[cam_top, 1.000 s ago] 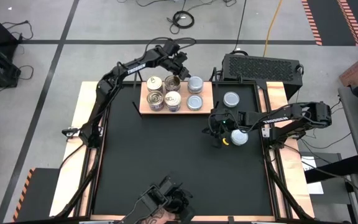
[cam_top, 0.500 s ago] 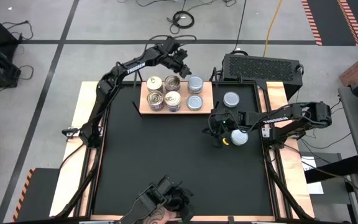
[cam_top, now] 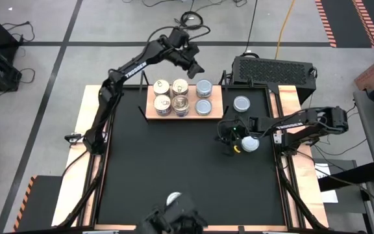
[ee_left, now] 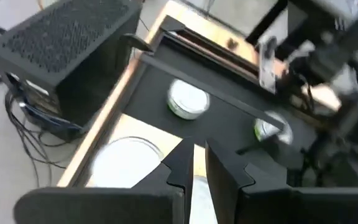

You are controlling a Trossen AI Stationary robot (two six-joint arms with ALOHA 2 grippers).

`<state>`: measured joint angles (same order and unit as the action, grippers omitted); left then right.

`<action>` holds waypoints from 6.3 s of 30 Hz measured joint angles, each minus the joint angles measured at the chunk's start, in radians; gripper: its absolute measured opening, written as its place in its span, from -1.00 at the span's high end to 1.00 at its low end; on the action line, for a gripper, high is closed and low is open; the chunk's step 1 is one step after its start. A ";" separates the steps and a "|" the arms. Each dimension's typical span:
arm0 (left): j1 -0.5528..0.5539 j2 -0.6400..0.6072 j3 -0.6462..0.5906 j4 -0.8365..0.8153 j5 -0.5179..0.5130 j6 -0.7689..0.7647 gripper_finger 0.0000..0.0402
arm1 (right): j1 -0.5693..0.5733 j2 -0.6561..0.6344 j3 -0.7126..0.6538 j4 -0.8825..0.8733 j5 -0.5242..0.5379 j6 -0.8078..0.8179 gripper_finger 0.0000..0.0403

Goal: Stack canned seafood by type on shelf
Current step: Stack the green tuna can on top of the green tuna can on the shelf

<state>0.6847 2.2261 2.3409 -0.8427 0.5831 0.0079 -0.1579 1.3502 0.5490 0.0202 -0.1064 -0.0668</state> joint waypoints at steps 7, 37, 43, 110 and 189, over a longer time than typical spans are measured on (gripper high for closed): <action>-0.133 -0.112 0.000 -0.263 -0.038 0.181 0.79 | 0.078 -0.085 0.000 -0.017 -0.001 0.040 1.00; -1.002 -0.226 -0.601 -0.434 -0.124 -0.109 0.97 | 0.599 -0.174 0.000 0.186 0.271 0.419 1.00; -1.030 -0.516 -0.948 -0.090 -0.292 -0.303 0.97 | 0.660 -0.154 0.000 0.273 0.335 0.477 1.00; -1.090 -0.428 -1.349 0.879 -0.417 -0.444 0.19 | 0.670 0.023 0.000 0.325 0.389 0.517 1.00; -0.689 -0.355 -1.095 0.745 0.088 -0.464 1.00 | 0.669 0.023 0.000 0.185 0.389 0.469 1.00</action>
<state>-0.0043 1.8713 1.2464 -0.0977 0.6708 -0.4561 0.5107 1.3727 0.5491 0.2053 0.2829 0.4021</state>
